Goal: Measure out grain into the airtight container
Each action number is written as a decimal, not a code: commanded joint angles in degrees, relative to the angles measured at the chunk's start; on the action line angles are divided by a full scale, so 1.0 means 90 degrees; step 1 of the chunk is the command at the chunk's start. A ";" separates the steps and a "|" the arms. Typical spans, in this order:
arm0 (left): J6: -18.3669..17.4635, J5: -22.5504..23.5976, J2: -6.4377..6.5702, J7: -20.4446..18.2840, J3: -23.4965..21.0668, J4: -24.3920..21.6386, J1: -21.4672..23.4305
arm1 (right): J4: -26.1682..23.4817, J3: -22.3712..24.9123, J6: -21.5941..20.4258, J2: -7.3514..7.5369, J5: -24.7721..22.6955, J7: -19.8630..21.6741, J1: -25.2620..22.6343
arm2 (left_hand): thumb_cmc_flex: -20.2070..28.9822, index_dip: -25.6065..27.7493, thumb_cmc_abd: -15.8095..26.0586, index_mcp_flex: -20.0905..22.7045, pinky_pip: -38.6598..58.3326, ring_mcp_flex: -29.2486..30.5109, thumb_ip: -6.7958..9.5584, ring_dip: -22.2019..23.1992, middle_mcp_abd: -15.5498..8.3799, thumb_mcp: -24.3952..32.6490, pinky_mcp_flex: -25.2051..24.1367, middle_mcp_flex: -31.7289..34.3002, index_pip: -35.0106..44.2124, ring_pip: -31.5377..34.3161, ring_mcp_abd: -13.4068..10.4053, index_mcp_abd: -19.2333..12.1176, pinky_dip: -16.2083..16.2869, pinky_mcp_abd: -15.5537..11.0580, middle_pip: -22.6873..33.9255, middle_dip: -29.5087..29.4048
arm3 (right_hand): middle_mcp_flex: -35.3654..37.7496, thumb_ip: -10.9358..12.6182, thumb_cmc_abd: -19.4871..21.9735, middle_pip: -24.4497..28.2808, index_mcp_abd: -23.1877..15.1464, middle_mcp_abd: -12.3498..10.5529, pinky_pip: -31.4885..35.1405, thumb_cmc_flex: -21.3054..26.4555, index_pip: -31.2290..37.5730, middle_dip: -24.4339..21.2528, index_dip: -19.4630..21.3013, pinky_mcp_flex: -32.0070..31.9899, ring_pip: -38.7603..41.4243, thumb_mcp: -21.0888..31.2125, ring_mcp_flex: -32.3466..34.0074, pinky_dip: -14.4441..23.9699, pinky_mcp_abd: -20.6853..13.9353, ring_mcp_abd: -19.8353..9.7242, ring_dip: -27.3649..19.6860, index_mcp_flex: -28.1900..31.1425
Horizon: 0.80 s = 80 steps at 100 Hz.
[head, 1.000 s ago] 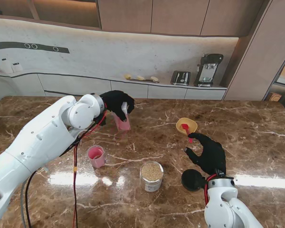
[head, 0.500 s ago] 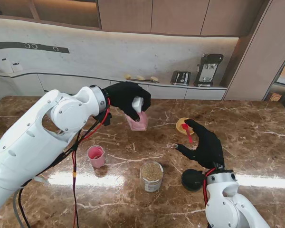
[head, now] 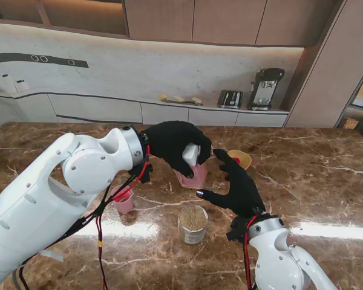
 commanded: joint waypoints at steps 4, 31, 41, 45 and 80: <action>0.0002 -0.0091 0.0008 -0.0054 0.0107 -0.0127 0.0097 | -0.0023 -0.0174 0.0128 -0.0030 0.0063 0.0052 0.0085 | 0.1402 0.0133 0.0920 0.0688 0.0356 0.0580 0.0184 0.0294 -0.0797 0.1820 0.0034 0.0793 0.0677 0.0169 -0.0076 0.0601 0.0193 -0.0606 0.0498 0.0415 | -0.0355 0.0019 0.0062 -0.0044 0.0007 0.0030 0.0026 0.0005 -0.0055 -0.0132 0.0238 0.0113 -0.0053 -0.0240 -0.0346 -0.0169 0.0118 0.0113 -0.0173 -0.0304; 0.0178 -0.0241 0.0002 0.0001 0.0211 -0.0274 0.0317 | 0.0277 -0.0734 0.0249 -0.0137 -0.0020 -0.0457 0.0421 | 0.1420 0.0132 0.0958 0.0670 0.0350 0.0565 0.0185 0.0313 -0.0784 0.1805 0.0028 0.0786 0.0637 0.0159 -0.0058 0.0617 0.0290 -0.0601 0.0463 0.0437 | 0.0405 -0.0021 0.0082 0.0486 -0.0260 -0.0109 0.0787 0.0398 0.0395 0.0138 0.0600 0.0905 0.0355 -0.0524 0.0445 -0.0107 0.0354 0.0088 -0.0058 0.0448; 0.0198 -0.0223 -0.0002 0.0038 0.0213 -0.0273 0.0369 | 0.0375 -0.0864 0.0238 -0.0173 0.0054 -0.0572 0.0503 | 0.1423 0.0137 0.0961 0.0668 0.0342 0.0554 0.0182 0.0316 -0.0780 0.1801 0.0027 0.0783 0.0628 0.0157 -0.0047 0.0623 0.0316 -0.0600 0.0455 0.0441 | 0.1268 -0.0026 0.0040 0.0901 -0.0488 -0.0253 0.1449 0.0646 0.0797 0.0411 0.0740 0.1560 0.0833 -0.0611 0.1397 -0.0033 0.0332 -0.0124 0.0251 0.1135; 0.0205 -0.0214 -0.0002 0.0047 0.0204 -0.0273 0.0390 | 0.0359 -0.0874 0.0241 -0.0169 0.0147 -0.0512 0.0498 | 0.1424 0.0140 0.0959 0.0669 0.0336 0.0560 0.0182 0.0318 -0.0776 0.1802 0.0024 0.0778 0.0625 0.0161 -0.0042 0.0626 0.0325 -0.0598 0.0450 0.0442 | 0.1613 -0.0033 0.0039 0.1086 -0.0611 -0.0329 0.1710 0.0758 0.1004 0.0611 0.0817 0.1728 0.0959 -0.0698 0.1671 -0.0103 0.0315 -0.0209 0.0445 0.1410; 0.0188 -0.0244 -0.0019 0.0158 0.0162 -0.0275 0.0522 | 0.0309 -0.1055 0.0316 -0.0202 0.0867 -0.0253 0.0527 | 0.1420 0.0168 0.0951 0.0695 0.0322 0.0565 0.0180 0.0316 -0.0769 0.1815 0.0022 0.0790 0.0574 0.0159 -0.0046 0.0642 0.0422 -0.0591 0.0438 0.0456 | 0.3804 -0.0121 -0.0701 0.2059 -0.1539 -0.0642 0.3436 0.2303 0.2384 0.1557 0.1716 0.3405 0.2145 -0.0453 0.3742 -0.0753 0.0034 -0.0649 0.1349 0.3228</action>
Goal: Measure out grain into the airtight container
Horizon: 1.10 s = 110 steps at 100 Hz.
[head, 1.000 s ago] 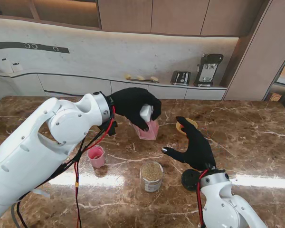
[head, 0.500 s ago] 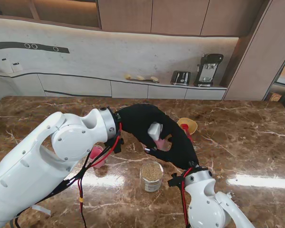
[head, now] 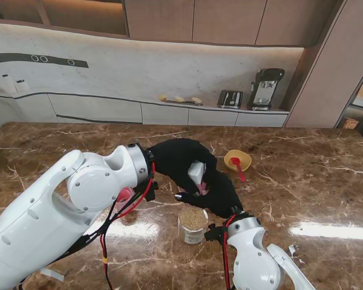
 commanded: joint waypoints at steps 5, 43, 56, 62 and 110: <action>-0.0002 -0.0017 -0.0030 0.0056 0.0024 -0.0029 0.0053 | 0.0035 -0.0132 0.0009 -0.0090 0.0091 -0.0013 -0.0020 | 0.1341 0.0180 0.1012 0.0465 0.0231 0.0438 0.0265 0.0226 -0.0774 0.1810 -0.0014 0.0670 0.0574 0.0312 -0.0136 0.0564 0.0133 -0.0884 0.0534 0.0256 | 0.0881 -0.0223 -0.0562 0.0379 -0.0760 -0.0288 0.0779 0.0296 0.0459 0.0372 0.0204 0.0576 0.1163 0.1973 0.1062 -0.0465 -0.0317 -0.0503 0.0712 0.0905; -0.0081 -0.0054 0.0003 -0.0006 -0.0046 -0.0081 0.0207 | 0.0213 -0.0213 -0.0415 -0.0236 0.0464 -0.0495 -0.0016 | 0.1211 -0.0472 0.1408 -0.0124 -0.0302 -0.0428 0.0361 -0.0536 -0.0562 0.1096 -0.0535 0.0139 0.0165 0.0761 -0.0136 0.0523 0.1114 -0.0853 0.0249 -0.0180 | 0.2332 -0.1128 0.0147 0.0105 -0.1644 -0.0363 0.1433 0.0092 0.2597 0.0678 -0.2157 0.0909 0.1877 0.2741 0.1725 -0.0633 -0.0314 -0.0513 0.1025 0.1607; -0.0227 0.0022 0.0073 -0.0247 -0.0180 -0.0149 0.0238 | 0.0297 -0.0204 -0.0550 -0.0239 0.0312 -0.0604 -0.0009 | -0.0076 -0.1386 0.1582 -0.0955 -0.1681 -0.1808 0.0159 -0.3003 -0.0769 0.0293 -0.2813 -0.1277 -0.1044 -0.0134 -0.0907 0.0123 0.1448 -0.0067 0.0578 -0.3443 | 0.2698 -0.1054 0.0256 0.0117 -0.1797 -0.0427 0.1604 0.0162 0.2853 0.0739 -0.2330 0.0958 0.2053 0.3073 0.1898 -0.0510 -0.0323 -0.0522 0.1098 0.1974; -0.0240 0.0014 0.0106 -0.0384 -0.0262 -0.0205 0.0255 | 0.0315 -0.0181 -0.0575 -0.0219 0.0235 -0.0571 -0.0020 | -0.0992 -0.1773 0.1785 -0.1171 -0.2536 -0.2208 0.0433 -0.3739 -0.0955 0.0270 -0.3756 -0.1646 -0.1962 -0.0940 -0.1225 0.0160 0.1338 0.0085 0.0077 -0.4001 | 0.2724 -0.1048 0.0232 0.0097 -0.1792 -0.0427 0.1608 0.0198 0.2873 0.0732 -0.2345 0.0968 0.2048 0.3106 0.1905 -0.0505 -0.0325 -0.0518 0.1095 0.1997; -0.0179 -0.1011 0.0273 -0.1274 -0.1007 -0.0438 0.0197 | 0.0445 -0.0084 -0.0825 -0.0163 0.0025 -0.0506 -0.0102 | -0.1447 -0.3339 0.2799 -0.2367 -0.6066 -0.3697 0.0971 -0.5376 -0.1409 -0.2185 -0.5073 -0.3352 -0.4633 -0.2630 -0.1883 0.0169 0.0961 -0.0382 -0.1160 -0.5298 | 0.2822 -0.1054 0.0081 0.0048 -0.1864 -0.0441 0.1639 0.0268 0.3021 0.0804 -0.2206 0.1006 0.2056 0.3404 0.1962 -0.0479 -0.0359 -0.0539 0.1114 0.2065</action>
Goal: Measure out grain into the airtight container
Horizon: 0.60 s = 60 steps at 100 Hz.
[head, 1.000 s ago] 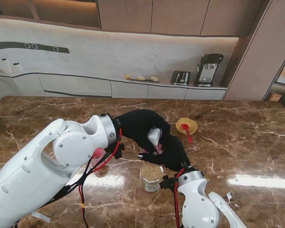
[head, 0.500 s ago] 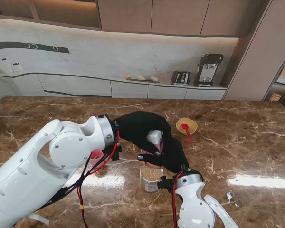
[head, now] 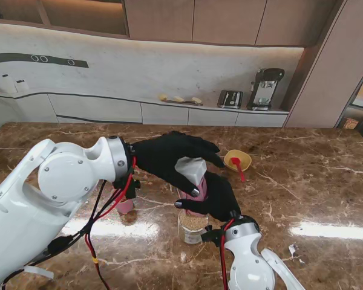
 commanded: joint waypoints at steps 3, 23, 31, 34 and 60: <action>-0.0012 -0.0226 0.0080 -0.0162 -0.0191 -0.0047 -0.0005 | 0.0020 0.0045 -0.0005 0.0018 -0.0027 0.0103 -0.0109 | 0.0152 -0.0114 0.0391 -0.0236 -0.0378 -0.0347 0.0354 -0.0095 -0.0275 0.0219 -0.0132 -0.0307 -0.0183 -0.0234 -0.0364 -0.0008 0.0102 -0.0185 -0.0192 -0.0097 | 0.0628 -0.0037 0.1413 0.0558 -0.1433 -0.0587 0.0198 0.1185 0.1084 0.0293 0.0268 0.0000 0.0689 0.1675 0.0753 0.0038 -0.0392 -0.0902 0.0405 0.0721; -0.0041 -0.0395 0.0131 -0.0381 -0.0639 -0.0125 0.0137 | -0.0038 0.0165 -0.0072 0.0054 -0.0075 0.0196 -0.0217 | 0.1504 0.0128 -0.0246 -0.0088 -0.0816 -0.0406 -0.0135 -0.0098 -0.0265 0.5399 -0.0053 -0.0287 -0.0089 -0.0251 -0.0375 -0.0253 0.0471 -0.0208 -0.0274 -0.0045 | 0.0626 -0.0057 0.1408 0.0544 -0.1399 -0.0576 0.0204 0.1174 0.1074 0.0327 0.0310 -0.0010 0.0689 0.1750 0.0753 0.0053 -0.0426 -0.0895 0.0415 0.0711; -0.0034 -0.0338 0.0190 -0.0647 -0.0692 -0.0149 0.0094 | -0.0049 0.0183 -0.0087 0.0061 -0.0097 0.0207 -0.0232 | 0.2636 0.0061 -0.0083 -0.0369 -0.0954 -0.0544 -0.0110 -0.0086 -0.0220 0.5266 -0.0086 -0.0505 -0.0099 -0.0272 -0.0344 -0.0548 0.0472 -0.0277 -0.0246 -0.0019 | 0.0626 -0.0061 0.1415 0.0542 -0.1381 -0.0569 0.0205 0.1173 0.1072 0.0335 0.0322 -0.0007 0.0691 0.1764 0.0758 0.0057 -0.0452 -0.0897 0.0419 0.0704; -0.0015 -0.0334 0.0216 -0.0769 -0.0689 -0.0151 0.0061 | -0.0048 0.0185 -0.0092 0.0062 -0.0103 0.0208 -0.0232 | 0.2906 0.0018 0.0012 -0.0517 -0.1000 -0.0619 -0.0057 -0.0084 -0.0215 0.5203 -0.0099 -0.0643 -0.0133 -0.0283 -0.0328 -0.0658 0.0469 -0.0303 -0.0257 -0.0020 | 0.0627 -0.0063 0.1419 0.0542 -0.1369 -0.0566 0.0209 0.1171 0.1072 0.0338 0.0327 -0.0004 0.0696 0.1767 0.0764 0.0060 -0.0456 -0.0899 0.0422 0.0699; -0.0297 -0.0131 0.0383 -0.1427 -0.0259 0.0024 -0.0354 | -0.0104 0.0185 -0.0102 0.0094 -0.0149 0.0317 -0.0234 | 0.3201 0.0048 0.0282 -0.1273 -0.1077 -0.0731 -0.0221 0.0029 -0.0008 0.4940 0.0013 -0.0997 0.0101 -0.0186 -0.0110 -0.0945 0.0555 -0.0370 -0.0519 0.0142 | 0.0624 -0.0073 0.1434 0.0547 -0.1323 -0.0523 0.0223 0.1168 0.1070 0.0365 0.0376 0.0007 0.0716 0.1792 0.0767 0.0080 -0.0467 -0.0910 0.0440 0.0679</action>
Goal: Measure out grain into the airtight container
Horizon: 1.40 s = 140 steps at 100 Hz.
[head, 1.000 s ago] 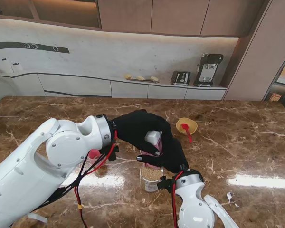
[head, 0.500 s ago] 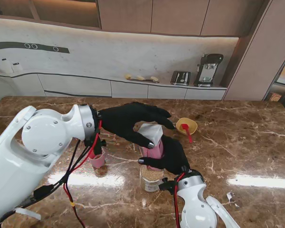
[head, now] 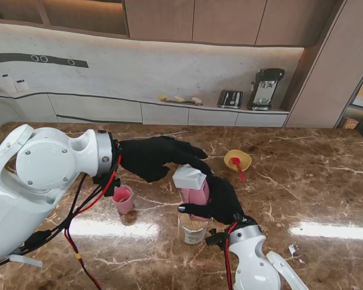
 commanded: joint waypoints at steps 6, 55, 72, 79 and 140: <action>-0.0194 0.0154 0.0036 -0.0061 0.0174 0.0157 -0.0121 | -0.0058 0.0006 -0.0011 0.0009 -0.0007 0.0129 -0.0062 | 0.0196 0.0245 0.0253 -0.0310 -0.0150 0.0055 -0.0108 0.0143 0.0022 -0.0400 0.0077 -0.0283 0.0305 0.0045 -0.0009 -0.0247 0.0208 -0.0100 -0.0155 0.0223 | 0.0597 -0.0074 0.1443 0.0547 -0.1317 -0.0550 0.0224 0.1165 0.1068 0.0290 0.0386 0.0009 0.0693 0.1791 0.0768 0.0084 -0.0462 -0.0912 0.0352 0.0682; -0.0463 0.0489 -0.0066 0.0461 0.0413 0.0368 -0.0181 | -0.0060 0.0050 -0.0129 0.0027 -0.0012 0.0188 -0.0080 | -0.1355 0.2320 0.0331 0.0669 0.2761 0.2530 -0.0020 0.2539 -0.0344 -0.2291 0.0785 0.1868 0.2511 0.1773 0.0150 0.0944 0.0757 -0.0473 0.1844 0.1908 | 0.0606 -0.0075 0.1468 0.0551 -0.1320 -0.0539 0.0233 0.1196 0.1052 0.0291 0.0428 0.0016 0.0707 0.1790 0.0775 0.0109 -0.0477 -0.0903 0.0364 0.0693; -0.0403 0.0813 -0.0146 0.0823 0.0485 0.0382 -0.0076 | -0.0033 0.0032 -0.0181 0.0030 -0.0045 0.0181 -0.0064 | -0.2707 0.1537 0.1488 0.1292 0.4186 0.3468 -0.0100 0.2849 0.0115 -0.4483 0.1276 0.3312 0.2159 0.2496 0.0634 0.1602 0.0678 -0.0283 0.2234 0.2174 | 0.0610 -0.0075 0.1464 0.0550 -0.1329 -0.0532 0.0235 0.1183 0.1042 0.0289 0.0429 0.0018 0.0709 0.1788 0.0777 0.0115 -0.0478 -0.0907 0.0365 0.0698; -0.0104 0.0749 -0.0166 0.0832 0.0525 0.0388 -0.0074 | -0.0023 0.0019 -0.0184 0.0028 -0.0049 0.0169 -0.0056 | -0.2514 0.1151 0.2606 0.1473 0.4551 0.3777 0.0100 0.2781 0.0413 -0.6909 0.1410 0.3799 0.1937 0.2731 0.0893 0.1906 0.0590 -0.0160 0.2367 0.2133 | 0.0613 -0.0074 0.1452 0.0549 -0.1334 -0.0537 0.0238 0.1182 0.1037 0.0286 0.0428 0.0020 0.0712 0.1793 0.0783 0.0120 -0.0479 -0.0905 0.0366 0.0701; 0.0437 0.0313 -0.0275 0.1229 -0.0291 0.0282 0.0531 | -0.0056 0.0100 -0.0163 0.0022 -0.0049 0.0135 -0.0135 | -0.0528 0.0313 0.0018 0.0145 0.2413 0.1486 -0.0251 0.0729 0.0005 -0.0046 0.0212 0.0657 -0.0353 0.0496 0.0365 -0.0375 -0.0134 0.0177 0.0369 0.0305 | 0.0615 -0.0077 0.1493 0.0546 -0.1272 -0.0582 0.0246 0.1187 0.1024 0.0280 0.0410 0.0031 0.0712 0.1813 0.0792 0.0147 -0.0474 -0.0890 0.0359 0.0688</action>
